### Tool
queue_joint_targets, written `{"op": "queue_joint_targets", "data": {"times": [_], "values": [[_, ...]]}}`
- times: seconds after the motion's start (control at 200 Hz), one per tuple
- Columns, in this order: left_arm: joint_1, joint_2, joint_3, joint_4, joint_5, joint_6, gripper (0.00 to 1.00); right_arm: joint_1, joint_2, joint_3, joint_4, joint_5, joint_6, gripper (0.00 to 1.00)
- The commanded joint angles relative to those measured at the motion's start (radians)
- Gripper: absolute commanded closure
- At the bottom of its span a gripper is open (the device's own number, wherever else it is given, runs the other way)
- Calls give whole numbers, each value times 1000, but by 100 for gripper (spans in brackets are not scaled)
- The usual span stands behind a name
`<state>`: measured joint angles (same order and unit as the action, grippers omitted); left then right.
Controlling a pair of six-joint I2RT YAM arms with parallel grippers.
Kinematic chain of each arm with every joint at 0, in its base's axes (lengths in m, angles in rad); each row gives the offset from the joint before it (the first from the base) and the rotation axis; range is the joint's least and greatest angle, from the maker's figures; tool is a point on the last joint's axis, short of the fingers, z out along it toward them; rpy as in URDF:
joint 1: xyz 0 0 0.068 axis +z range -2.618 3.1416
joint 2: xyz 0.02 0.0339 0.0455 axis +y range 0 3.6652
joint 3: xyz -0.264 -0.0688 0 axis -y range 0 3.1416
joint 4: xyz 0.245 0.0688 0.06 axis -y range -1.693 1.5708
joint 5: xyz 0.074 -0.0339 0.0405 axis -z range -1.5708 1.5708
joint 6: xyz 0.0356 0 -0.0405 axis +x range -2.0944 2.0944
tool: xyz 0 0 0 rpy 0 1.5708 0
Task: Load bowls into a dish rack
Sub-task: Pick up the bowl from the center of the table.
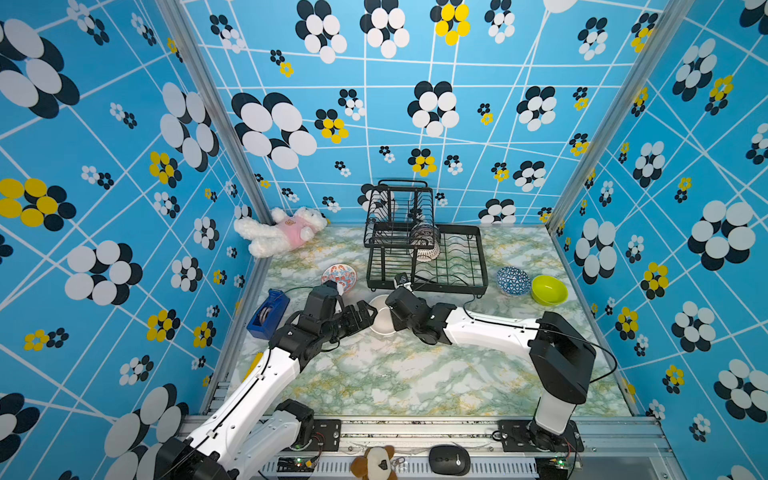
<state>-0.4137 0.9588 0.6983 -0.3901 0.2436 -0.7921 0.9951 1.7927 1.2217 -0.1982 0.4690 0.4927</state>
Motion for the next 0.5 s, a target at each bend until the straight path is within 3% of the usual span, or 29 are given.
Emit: {"op": "queue_joint_targets", "data": {"times": [0.0,0.225,0.495], "values": [[-77,43,52,54,-100,15,1,-10,-71,-32,51,93,-21,100],[-190,171,105,130,-139,11,5,-24,-179,-102,80,141,1,100],[-224,209,80,246,-165,-8,13,-33,-302,-169,88,190,21,100]]}}
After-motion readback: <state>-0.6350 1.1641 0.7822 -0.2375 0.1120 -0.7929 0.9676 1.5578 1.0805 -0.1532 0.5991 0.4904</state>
